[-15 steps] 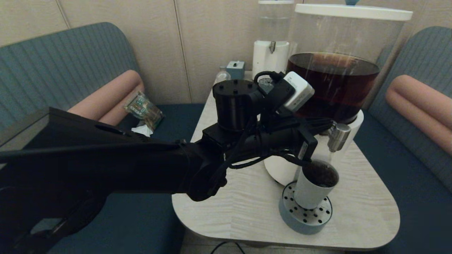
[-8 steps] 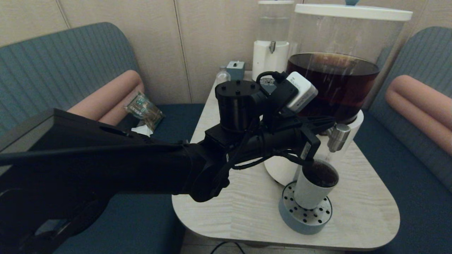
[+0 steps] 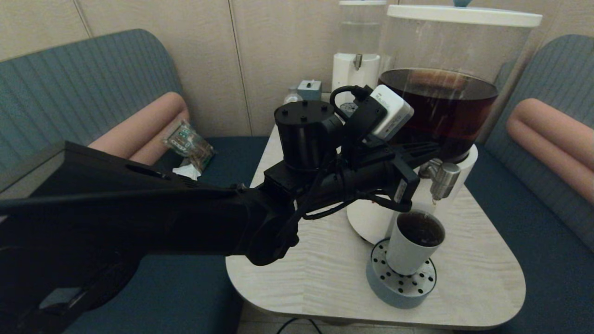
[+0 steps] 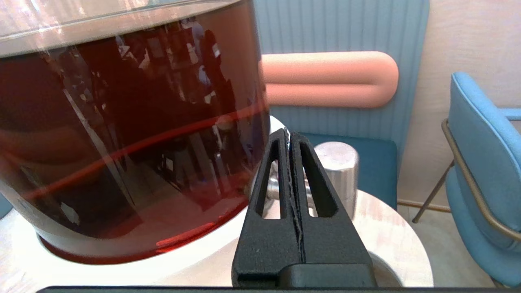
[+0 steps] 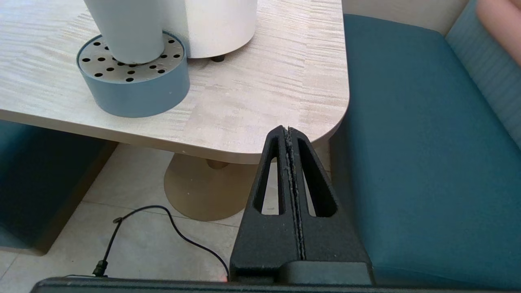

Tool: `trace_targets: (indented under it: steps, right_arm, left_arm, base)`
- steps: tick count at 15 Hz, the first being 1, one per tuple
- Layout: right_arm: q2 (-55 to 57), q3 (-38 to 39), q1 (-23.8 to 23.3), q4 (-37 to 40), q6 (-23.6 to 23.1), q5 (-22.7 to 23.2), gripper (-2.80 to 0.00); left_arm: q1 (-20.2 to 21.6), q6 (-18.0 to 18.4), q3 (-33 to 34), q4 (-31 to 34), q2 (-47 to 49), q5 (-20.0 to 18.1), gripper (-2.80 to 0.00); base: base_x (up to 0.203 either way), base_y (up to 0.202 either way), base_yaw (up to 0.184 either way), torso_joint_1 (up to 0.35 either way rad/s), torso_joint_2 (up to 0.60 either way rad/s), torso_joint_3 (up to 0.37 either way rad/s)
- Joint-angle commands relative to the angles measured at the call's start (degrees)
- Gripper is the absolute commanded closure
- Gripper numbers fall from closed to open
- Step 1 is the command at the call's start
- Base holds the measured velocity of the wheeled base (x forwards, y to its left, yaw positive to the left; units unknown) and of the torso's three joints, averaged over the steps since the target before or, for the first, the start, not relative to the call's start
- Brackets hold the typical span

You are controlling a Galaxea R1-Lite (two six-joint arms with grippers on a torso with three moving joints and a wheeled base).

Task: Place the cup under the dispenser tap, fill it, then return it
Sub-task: Turn off the faucet

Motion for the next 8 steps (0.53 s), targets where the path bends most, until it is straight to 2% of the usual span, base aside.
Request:
trace_targets:
  steps: [1,8]
  right_arm:
    - [0.0,0.0,0.0,0.0,-0.1,0.0,0.0]
    - [0.0,-0.1,0.0,0.0,-0.1,0.0,0.0]
  left_arm:
    - [0.2,0.0,0.5,-0.5,-0.9,-0.3,0.0]
    - [0.3,-0.2,6.3,0.1,-3.6,-0.5,0.0]
  base:
    - [0.0,0.0,0.0,0.0,0.0,0.0]
    - [0.0,0.0,0.0,0.0,0.0,0.0]
